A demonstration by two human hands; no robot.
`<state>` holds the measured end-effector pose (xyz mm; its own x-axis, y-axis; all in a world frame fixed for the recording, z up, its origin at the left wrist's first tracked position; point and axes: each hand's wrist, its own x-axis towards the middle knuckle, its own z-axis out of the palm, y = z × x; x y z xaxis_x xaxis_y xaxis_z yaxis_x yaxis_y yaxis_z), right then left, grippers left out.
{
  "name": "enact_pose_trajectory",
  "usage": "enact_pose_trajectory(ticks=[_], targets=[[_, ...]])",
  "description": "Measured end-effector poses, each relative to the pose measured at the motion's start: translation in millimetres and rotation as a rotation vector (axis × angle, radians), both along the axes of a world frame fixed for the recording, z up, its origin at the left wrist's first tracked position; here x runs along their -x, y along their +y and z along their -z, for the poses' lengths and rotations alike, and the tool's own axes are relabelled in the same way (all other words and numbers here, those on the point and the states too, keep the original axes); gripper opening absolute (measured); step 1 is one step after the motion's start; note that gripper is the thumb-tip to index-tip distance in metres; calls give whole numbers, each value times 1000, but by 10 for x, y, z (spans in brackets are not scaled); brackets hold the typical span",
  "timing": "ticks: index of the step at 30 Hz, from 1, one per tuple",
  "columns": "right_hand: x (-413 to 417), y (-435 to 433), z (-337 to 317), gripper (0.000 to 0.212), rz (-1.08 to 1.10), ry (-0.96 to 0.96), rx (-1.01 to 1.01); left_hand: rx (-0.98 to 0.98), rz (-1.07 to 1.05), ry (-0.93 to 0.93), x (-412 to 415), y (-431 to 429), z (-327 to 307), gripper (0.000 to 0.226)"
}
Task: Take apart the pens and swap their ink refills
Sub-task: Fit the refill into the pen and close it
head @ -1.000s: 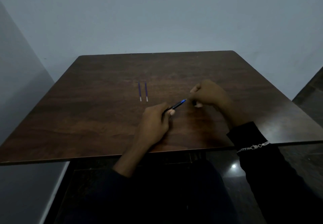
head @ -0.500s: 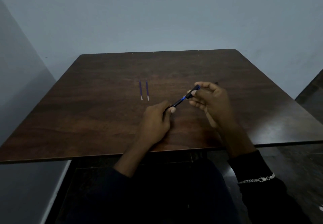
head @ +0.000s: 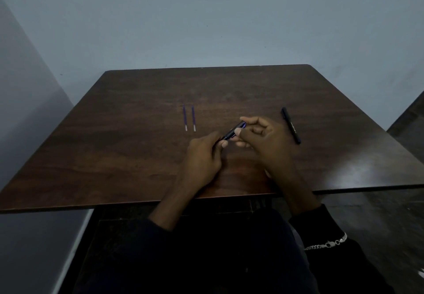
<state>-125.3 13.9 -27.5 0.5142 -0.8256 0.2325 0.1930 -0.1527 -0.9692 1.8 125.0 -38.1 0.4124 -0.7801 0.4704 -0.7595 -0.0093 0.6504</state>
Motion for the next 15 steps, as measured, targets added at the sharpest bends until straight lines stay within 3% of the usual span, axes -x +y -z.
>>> enact_pose_trajectory(ticks=[11, 15], targets=[[-10, 72, -121, 40, 19, 127, 34, 6, -33, 29, -30, -66, -18, 20], [42, 89, -79, 33, 26, 202, -11, -93, -44, 199, -32, -149, -53, 17]])
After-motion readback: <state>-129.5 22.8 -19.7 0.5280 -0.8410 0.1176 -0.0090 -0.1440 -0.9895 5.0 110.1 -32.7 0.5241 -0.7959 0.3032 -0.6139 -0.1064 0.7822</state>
